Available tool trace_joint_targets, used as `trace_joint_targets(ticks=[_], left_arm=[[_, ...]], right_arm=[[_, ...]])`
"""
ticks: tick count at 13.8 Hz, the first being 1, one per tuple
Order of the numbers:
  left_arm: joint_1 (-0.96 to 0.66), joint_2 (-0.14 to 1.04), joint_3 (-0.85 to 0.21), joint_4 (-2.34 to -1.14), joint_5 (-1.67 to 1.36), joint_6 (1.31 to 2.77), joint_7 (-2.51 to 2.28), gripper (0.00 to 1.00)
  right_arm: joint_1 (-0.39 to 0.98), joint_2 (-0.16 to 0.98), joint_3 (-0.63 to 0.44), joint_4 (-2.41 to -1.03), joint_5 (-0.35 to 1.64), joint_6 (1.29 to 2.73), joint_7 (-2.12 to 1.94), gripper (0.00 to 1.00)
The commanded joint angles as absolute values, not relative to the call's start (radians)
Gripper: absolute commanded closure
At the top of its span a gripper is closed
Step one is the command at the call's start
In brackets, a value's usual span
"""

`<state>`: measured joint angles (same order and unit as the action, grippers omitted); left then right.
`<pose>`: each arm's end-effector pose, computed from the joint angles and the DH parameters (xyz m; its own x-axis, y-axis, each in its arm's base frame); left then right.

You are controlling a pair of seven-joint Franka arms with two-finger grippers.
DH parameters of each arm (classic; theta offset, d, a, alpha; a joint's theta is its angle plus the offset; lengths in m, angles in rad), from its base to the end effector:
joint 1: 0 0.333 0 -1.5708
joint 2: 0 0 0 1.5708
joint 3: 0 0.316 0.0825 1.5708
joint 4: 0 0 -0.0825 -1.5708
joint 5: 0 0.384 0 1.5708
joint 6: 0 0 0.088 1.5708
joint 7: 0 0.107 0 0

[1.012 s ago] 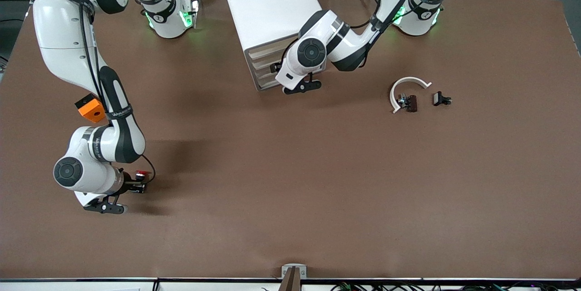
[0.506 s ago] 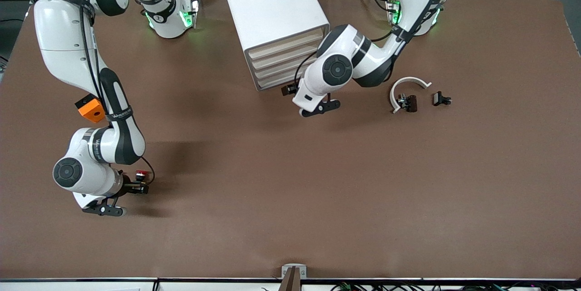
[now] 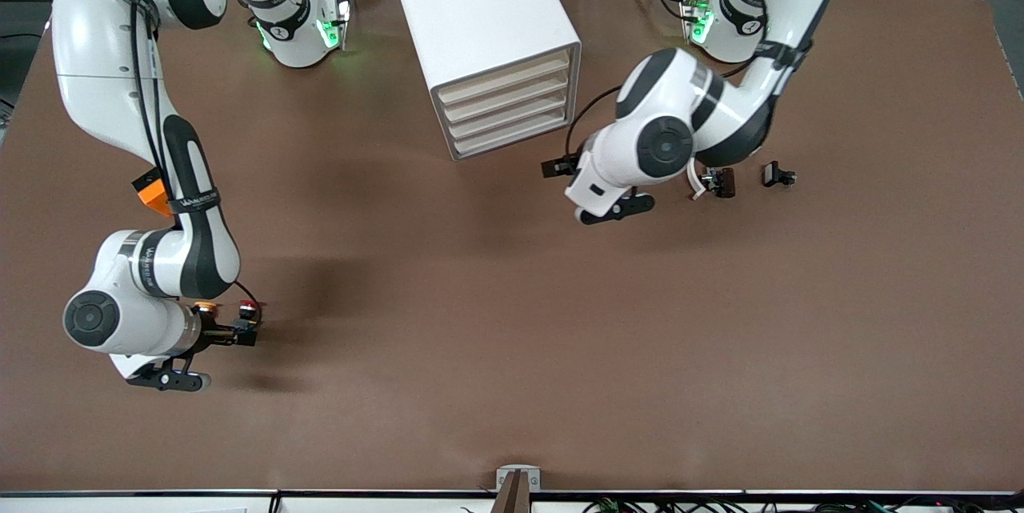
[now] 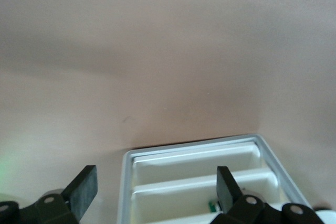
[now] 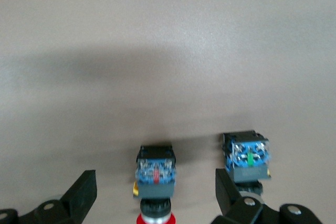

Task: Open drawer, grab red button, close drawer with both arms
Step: 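Set the red button beside the yellow button while the left gripper shuts the drawer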

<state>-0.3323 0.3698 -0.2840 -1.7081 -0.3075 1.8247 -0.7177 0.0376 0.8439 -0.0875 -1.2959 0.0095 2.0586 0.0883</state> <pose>0.5062 -0.3700 0.3720 0.8859 0.1756 -0.4293 0.2422 -0.9645 0.1053 0.7378 -0.0213 0.2318 0.9903 -0.1181 -0.0734 -0.1135 -0.9915 0.0640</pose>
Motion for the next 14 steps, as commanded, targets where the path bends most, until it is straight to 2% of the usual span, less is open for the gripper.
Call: trace_joint_targets(ticks=[1,6,8,12,14], left_arm=[[-0.289,0.278,-0.287,-1.727,-0.291,1.734,-0.693,0.00],[-0.117,0.141,-0.290,-1.749,-0.288,1.557,-0.453,0.00],[-0.048,0.076,-0.290,-1.776,-0.288,1.539,-0.404,0.00],[0.056,-0.017,-0.288,-1.844,-0.287,1.537,-0.280,0.00],[0.113,-0.069,-0.287,-1.879,-0.288,1.537,-0.192,0.00]], right_arm=[[0.023,0.775,-0.069,-1.287,0.002,1.974,0.081,0.00],[0.015,0.559,-0.069,-1.318,0.000,1.757,0.081,0.00],[0.017,0.456,-0.067,-1.362,-0.002,1.695,0.081,0.00],[0.014,0.225,-0.067,-1.509,-0.002,1.667,0.031,0.00],[0.008,0.143,-0.069,-1.564,-0.002,1.661,0.021,0.00]])
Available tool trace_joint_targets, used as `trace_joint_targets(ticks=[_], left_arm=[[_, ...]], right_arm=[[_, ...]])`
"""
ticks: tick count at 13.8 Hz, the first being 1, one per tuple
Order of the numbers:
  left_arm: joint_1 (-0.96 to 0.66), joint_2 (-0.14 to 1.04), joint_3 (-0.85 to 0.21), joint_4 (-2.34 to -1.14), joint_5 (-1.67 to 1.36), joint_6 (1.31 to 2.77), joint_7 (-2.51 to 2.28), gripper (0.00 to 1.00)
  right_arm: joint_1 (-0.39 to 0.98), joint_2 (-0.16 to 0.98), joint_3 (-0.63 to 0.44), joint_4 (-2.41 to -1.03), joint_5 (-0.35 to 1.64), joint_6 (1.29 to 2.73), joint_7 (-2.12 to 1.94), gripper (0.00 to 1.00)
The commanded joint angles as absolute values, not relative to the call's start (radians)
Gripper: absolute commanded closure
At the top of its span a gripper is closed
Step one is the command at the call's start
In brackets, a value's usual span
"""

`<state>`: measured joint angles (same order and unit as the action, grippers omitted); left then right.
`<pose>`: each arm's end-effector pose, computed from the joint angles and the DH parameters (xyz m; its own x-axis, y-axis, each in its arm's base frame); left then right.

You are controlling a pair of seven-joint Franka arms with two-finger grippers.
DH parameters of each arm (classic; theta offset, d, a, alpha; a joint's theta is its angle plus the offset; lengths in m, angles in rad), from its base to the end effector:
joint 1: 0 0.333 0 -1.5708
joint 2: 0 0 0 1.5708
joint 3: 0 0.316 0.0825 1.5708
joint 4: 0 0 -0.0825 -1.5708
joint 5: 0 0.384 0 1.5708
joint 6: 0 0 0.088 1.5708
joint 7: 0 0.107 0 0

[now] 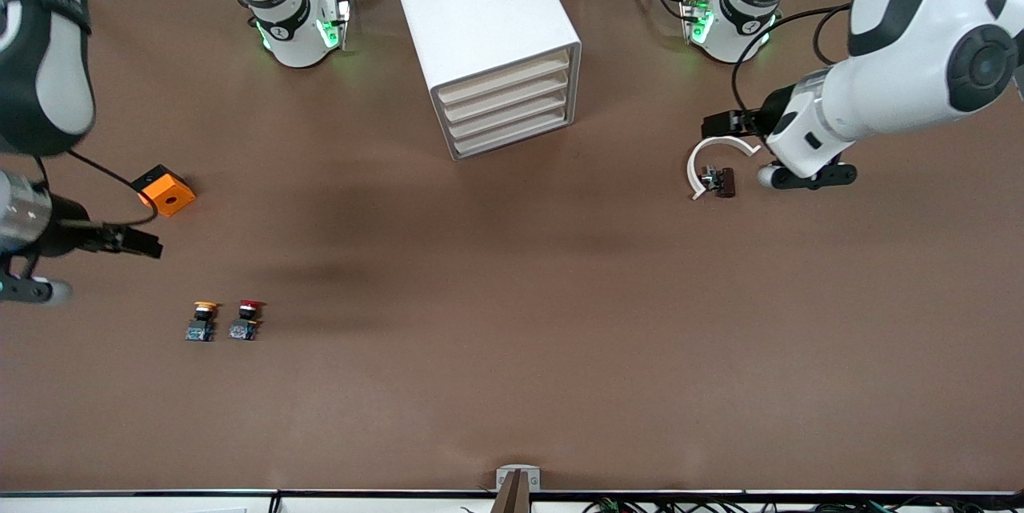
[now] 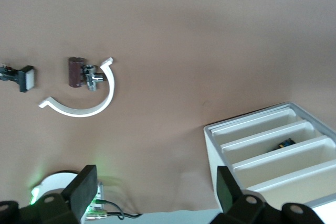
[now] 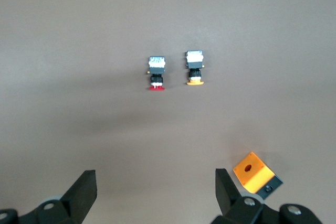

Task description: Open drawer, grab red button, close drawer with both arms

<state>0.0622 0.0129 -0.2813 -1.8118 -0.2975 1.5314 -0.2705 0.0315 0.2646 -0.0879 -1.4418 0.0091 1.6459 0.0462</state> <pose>0.5138 -0.1469 0.5085 0.9346 0.0409 -0.3532 0.1182 -0.9726 0.2001 0.6345 -0.0283 0.5347 0.9931 -0.1013 -0.0588 -0.1005 -0.9948 0.0167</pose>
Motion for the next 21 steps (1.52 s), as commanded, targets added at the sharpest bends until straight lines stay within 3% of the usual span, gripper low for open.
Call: trace_joint_targets(ticks=[1,8,11,15,17,21], left_arm=[[0.138,-0.083,-0.287,-1.888,-0.288,1.537,-0.170,0.00],[0.172,-0.107,-0.276,-1.882,-0.206,1.610,-0.135,0.00],[0.065,-0.095,-0.177,-1.881,-0.161,1.721,-0.135,0.00],[-0.075,-0.094,-0.037,-1.876,-0.125,1.759,-0.135,0.00],[-0.091,-0.092,-0.020,-1.875,-0.112,1.789,-0.135,0.00],[-0.072,-0.101,-0.020,-1.861,-0.109,1.790,-0.132,0.00]], right_arm=[[0.008,0.123,-0.069,-1.580,-0.002,1.655,0.018,0.00],[-0.015,0.115,-0.069,-1.574,-0.005,1.595,0.015,0.00],[-0.018,0.117,-0.071,-1.562,-0.003,1.585,-0.018,0.00],[-0.018,0.124,-0.071,-1.504,-0.005,1.540,-0.041,0.00],[-0.025,0.126,-0.071,-1.419,-0.006,1.409,-0.040,0.00],[-0.049,0.126,-0.068,-1.402,0.011,1.385,-0.028,0.00]])
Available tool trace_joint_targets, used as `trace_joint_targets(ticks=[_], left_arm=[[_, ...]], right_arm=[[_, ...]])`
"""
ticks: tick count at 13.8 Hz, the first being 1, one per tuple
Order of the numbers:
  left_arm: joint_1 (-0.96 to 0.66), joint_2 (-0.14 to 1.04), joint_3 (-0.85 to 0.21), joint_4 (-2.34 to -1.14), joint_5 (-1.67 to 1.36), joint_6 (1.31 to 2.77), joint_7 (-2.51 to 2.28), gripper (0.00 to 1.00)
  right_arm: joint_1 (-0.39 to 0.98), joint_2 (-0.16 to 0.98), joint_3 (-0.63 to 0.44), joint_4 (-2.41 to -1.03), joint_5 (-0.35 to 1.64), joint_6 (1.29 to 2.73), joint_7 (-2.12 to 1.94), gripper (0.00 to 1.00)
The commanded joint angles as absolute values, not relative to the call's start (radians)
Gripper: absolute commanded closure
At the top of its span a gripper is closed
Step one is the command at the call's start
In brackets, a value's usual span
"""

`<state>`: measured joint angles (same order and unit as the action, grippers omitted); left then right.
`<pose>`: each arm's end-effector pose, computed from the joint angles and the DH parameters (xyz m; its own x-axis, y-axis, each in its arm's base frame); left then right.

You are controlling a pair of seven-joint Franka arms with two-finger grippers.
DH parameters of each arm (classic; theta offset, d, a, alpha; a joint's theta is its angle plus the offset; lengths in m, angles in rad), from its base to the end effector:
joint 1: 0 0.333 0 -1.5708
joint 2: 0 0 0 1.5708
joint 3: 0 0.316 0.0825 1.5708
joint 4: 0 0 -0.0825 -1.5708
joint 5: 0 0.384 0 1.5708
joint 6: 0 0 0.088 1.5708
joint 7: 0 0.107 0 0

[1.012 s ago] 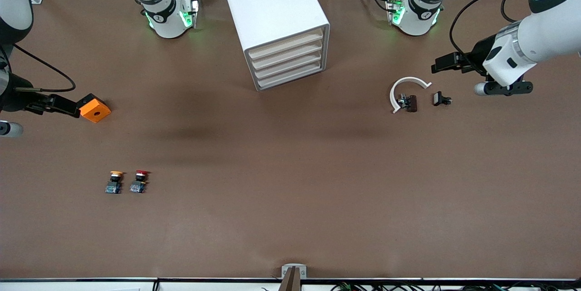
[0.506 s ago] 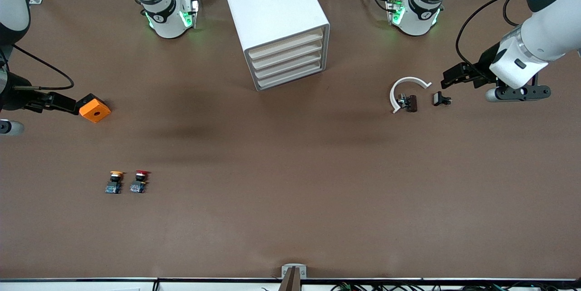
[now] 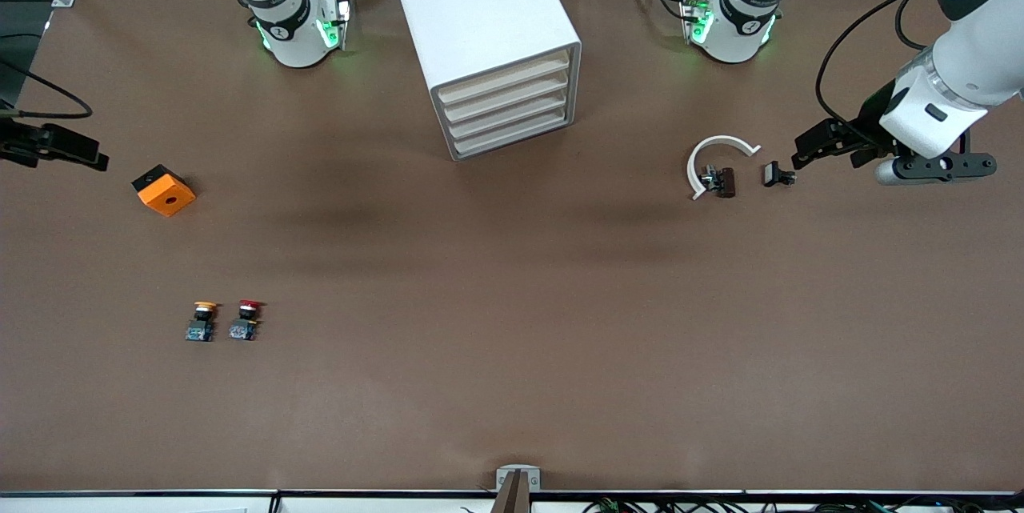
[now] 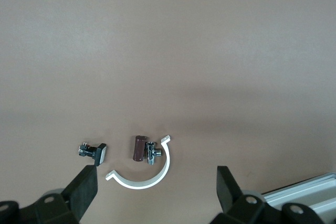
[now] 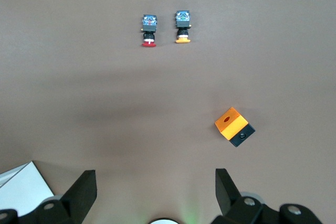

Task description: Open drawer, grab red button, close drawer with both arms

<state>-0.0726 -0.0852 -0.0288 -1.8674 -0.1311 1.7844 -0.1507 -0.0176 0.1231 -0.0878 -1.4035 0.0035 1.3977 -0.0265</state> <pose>0.5325 -0.0659 0.5488 0.9969 0.0759 -0.0184 0.0776 -0.9892 0.1240 0.5713 -0.0565 0.6187 0.9887 -0.0781 -0.1282 -0.0782 -0.9969 0.0039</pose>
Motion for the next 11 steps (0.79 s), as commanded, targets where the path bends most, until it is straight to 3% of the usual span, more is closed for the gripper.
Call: trace_joint_targets(ticks=[1,6,11], left_arm=[[-0.068,-0.104,-0.020,-1.841,-0.106,1.780,-0.130,0.00],[-0.028,-0.127,-0.023,-1.737,-0.034,1.633,-0.130,0.00],[-0.026,-0.129,-0.023,-1.698,-0.021,1.617,-0.129,0.00]], right_arm=[[-0.051,0.124,-0.067,-1.404,0.011,1.378,-0.028,0.00],[-0.052,0.063,-0.067,-1.469,0.012,1.364,-0.029,0.00],[-0.045,0.003,-0.061,-1.471,0.017,1.362,-0.029,0.00]])
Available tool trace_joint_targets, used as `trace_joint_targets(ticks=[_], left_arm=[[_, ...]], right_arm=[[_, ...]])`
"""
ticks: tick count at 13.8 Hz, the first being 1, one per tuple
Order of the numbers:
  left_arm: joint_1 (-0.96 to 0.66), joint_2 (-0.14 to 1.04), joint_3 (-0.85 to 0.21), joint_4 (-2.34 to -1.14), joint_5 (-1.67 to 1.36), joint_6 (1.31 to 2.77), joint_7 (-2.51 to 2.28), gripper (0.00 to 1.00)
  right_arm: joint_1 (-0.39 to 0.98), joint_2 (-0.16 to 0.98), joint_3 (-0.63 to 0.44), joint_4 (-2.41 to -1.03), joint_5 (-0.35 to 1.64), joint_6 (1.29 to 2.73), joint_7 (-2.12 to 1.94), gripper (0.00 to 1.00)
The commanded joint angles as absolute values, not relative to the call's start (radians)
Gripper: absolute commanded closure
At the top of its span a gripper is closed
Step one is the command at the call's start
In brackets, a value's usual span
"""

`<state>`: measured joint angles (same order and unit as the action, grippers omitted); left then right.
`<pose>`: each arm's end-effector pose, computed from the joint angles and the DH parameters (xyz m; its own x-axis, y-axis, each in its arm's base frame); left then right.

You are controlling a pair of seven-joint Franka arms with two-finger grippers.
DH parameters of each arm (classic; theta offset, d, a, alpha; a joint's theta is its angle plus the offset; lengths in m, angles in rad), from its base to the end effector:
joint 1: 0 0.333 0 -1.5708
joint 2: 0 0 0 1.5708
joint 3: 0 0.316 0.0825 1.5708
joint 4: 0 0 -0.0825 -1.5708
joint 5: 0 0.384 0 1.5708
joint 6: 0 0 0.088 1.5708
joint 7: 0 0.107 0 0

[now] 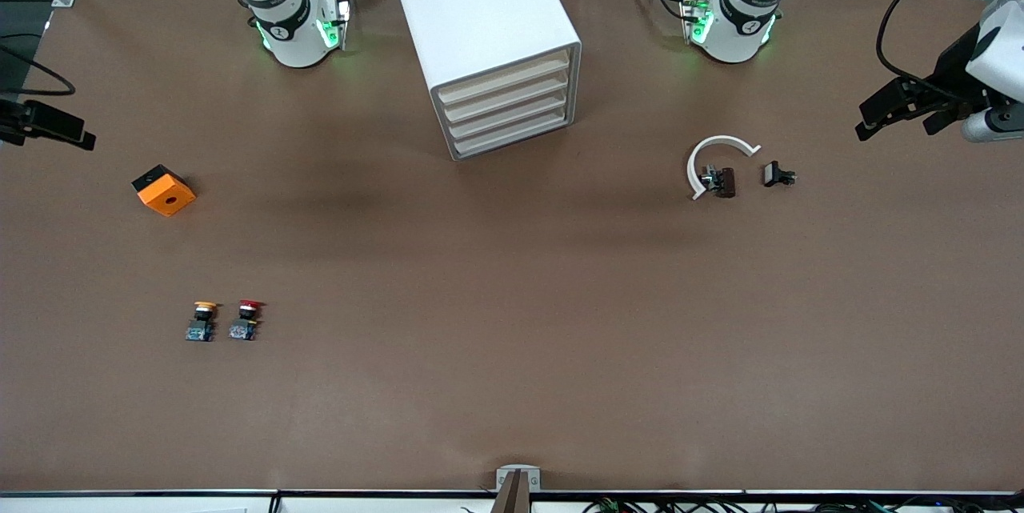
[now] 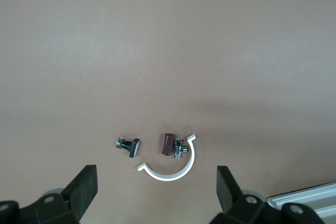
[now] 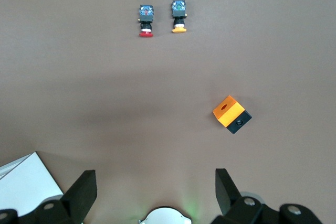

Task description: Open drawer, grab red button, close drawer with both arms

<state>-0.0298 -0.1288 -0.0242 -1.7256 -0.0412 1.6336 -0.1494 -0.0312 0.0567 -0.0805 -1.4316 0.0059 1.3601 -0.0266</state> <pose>0.5181 -0.0330 0.6258 0.9947 0.0978 0.0306 0.0965 -0.9944 0.0431 0.5465 -0.0591 0.6404 0.9883 -0.0833 -0.1276 -0.0846 -0.9964 -0.0047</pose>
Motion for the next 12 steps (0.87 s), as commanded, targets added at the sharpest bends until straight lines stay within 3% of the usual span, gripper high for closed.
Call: trace_joint_targets(ticks=[1,12], left_arm=[[-0.026,-0.129,-0.021,-1.697,-0.021,1.617,-0.130,0.00],[0.014,-0.129,-0.028,-1.703,0.002,1.617,0.014,0.00]], right_arm=[[-0.043,-0.001,-0.061,-1.480,0.017,1.353,-0.029,0.00],[-0.040,-0.101,-0.071,-1.660,0.018,1.446,-0.029,0.00]])
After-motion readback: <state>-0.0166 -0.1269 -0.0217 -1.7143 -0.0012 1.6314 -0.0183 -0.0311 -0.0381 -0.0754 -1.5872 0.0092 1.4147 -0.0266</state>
